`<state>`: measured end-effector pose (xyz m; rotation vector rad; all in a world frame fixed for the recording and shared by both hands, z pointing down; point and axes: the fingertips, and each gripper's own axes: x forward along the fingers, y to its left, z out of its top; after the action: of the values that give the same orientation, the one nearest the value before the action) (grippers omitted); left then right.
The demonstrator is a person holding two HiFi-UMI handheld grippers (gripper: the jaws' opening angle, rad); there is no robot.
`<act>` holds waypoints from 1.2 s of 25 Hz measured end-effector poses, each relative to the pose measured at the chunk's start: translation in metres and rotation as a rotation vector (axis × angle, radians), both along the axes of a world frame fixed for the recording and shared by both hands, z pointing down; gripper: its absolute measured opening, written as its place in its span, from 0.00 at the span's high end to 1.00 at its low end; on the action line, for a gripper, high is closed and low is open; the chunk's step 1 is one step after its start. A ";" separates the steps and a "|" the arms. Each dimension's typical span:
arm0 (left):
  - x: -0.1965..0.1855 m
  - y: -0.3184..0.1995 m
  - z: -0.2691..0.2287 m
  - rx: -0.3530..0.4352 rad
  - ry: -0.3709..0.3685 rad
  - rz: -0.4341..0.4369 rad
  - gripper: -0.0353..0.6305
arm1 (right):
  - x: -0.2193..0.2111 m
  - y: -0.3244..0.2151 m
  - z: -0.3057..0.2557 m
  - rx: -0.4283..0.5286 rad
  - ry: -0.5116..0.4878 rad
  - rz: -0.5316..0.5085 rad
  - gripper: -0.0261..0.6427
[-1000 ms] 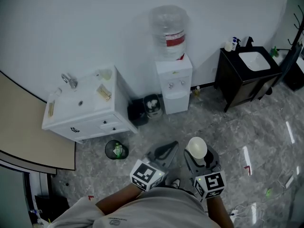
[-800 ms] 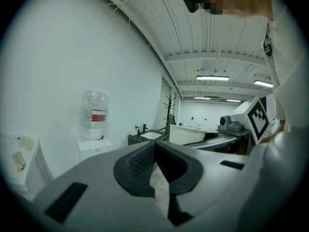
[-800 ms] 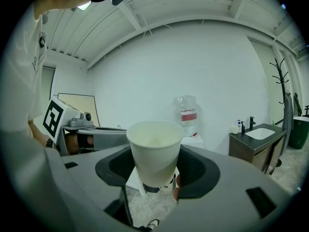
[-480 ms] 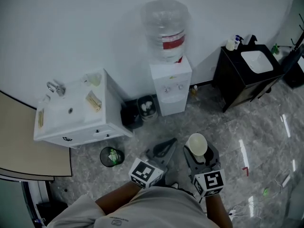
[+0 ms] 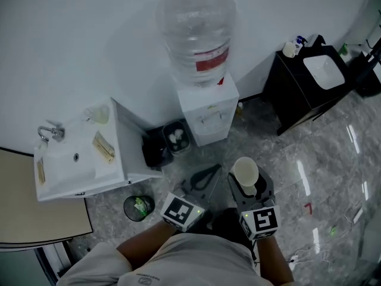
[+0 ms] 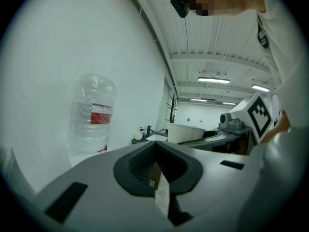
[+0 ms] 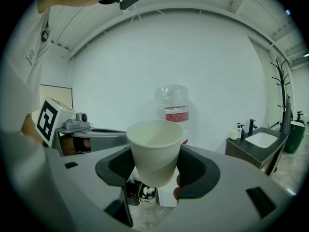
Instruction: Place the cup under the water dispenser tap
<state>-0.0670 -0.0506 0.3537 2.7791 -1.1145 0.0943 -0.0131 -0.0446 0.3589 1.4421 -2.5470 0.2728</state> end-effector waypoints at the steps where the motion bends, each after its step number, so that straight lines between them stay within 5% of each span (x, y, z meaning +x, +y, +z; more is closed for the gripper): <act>1: -0.001 -0.012 0.002 0.001 0.003 -0.009 0.94 | 0.000 -0.012 0.004 0.000 0.003 0.002 0.57; 17: 0.046 -0.193 0.081 -0.066 0.076 -0.129 0.94 | 0.020 -0.199 0.170 -0.087 0.089 -0.200 0.56; 22: 0.049 -0.218 0.132 -0.106 0.079 -0.124 0.94 | 0.005 -0.226 0.260 -0.106 0.138 -0.297 0.56; 30: 0.044 -0.228 0.236 -0.166 0.006 -0.075 0.94 | -0.010 -0.246 0.439 -0.201 0.173 -0.226 0.56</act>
<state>-0.0235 -0.2786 0.5898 2.5879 -1.1525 0.1616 -0.0236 -0.2908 0.7978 1.0489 -2.4341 0.3395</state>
